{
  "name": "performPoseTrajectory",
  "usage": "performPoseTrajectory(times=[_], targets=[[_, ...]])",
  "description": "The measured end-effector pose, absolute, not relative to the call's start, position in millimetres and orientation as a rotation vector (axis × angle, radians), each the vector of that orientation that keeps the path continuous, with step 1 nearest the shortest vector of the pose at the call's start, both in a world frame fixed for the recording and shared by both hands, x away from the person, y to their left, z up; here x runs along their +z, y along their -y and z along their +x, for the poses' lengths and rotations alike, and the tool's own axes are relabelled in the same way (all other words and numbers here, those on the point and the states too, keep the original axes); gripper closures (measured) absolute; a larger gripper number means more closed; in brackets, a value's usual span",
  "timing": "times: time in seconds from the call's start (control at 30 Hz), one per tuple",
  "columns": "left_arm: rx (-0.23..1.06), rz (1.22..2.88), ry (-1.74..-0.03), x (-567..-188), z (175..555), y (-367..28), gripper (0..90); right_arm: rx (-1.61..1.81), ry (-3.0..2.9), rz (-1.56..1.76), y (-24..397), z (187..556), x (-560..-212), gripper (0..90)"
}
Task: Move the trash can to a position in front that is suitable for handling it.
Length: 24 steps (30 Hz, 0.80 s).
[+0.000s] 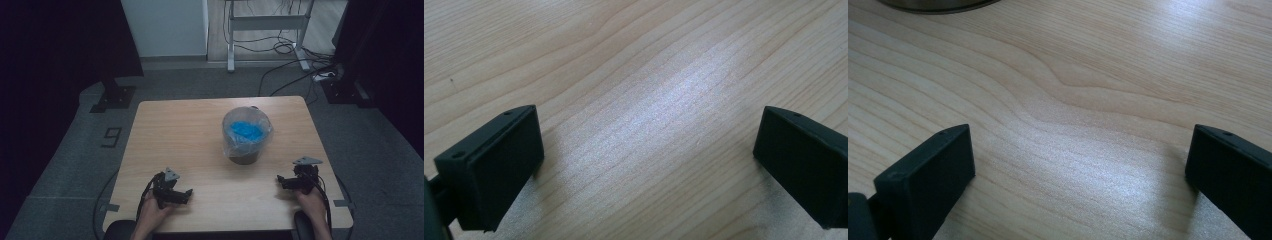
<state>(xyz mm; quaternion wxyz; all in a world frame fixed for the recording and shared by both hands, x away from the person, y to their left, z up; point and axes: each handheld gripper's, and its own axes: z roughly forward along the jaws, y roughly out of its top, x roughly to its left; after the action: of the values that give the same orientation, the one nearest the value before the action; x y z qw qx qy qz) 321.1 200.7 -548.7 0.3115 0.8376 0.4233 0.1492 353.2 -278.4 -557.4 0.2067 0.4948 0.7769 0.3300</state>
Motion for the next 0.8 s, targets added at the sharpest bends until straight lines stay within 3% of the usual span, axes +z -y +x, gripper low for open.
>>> performPoseTrajectory(times=[0.8], targets=[[0.398, 2.207, -1.127, -548.7, 320.5, -200.1, 0.0, 0.904, -2.130, 1.414, 275.2, 350.6, -557.4, 0.0]])
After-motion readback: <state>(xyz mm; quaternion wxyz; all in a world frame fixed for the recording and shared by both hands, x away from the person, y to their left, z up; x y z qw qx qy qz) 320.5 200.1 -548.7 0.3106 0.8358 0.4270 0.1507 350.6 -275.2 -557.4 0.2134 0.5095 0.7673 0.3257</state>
